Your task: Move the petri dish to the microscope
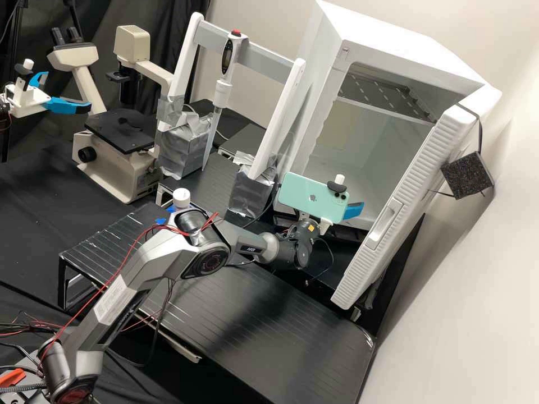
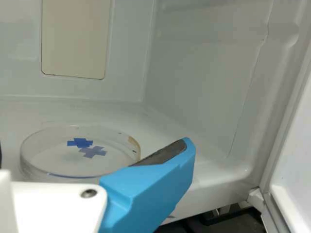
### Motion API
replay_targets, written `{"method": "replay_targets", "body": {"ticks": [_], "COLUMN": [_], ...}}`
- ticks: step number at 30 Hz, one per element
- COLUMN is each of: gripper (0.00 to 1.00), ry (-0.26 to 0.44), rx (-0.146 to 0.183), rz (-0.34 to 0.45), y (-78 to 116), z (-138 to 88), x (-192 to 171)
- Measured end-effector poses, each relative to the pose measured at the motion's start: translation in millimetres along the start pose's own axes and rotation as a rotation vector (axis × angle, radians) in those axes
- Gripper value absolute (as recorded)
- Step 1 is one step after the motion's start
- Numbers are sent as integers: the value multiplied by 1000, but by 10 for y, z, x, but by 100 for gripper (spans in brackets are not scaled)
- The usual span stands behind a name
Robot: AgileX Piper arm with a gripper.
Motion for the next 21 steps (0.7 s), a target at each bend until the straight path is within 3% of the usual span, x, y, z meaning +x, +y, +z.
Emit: {"method": "replay_targets", "body": {"ticks": [7, 8, 21], "gripper": [100, 0, 0], "ry": [-2, -2, 6], "rx": [0, 0, -22], "rz": [0, 0, -7], "y": [0, 0, 18], "z": [1, 1, -18], "x": [0, 0, 12]}}
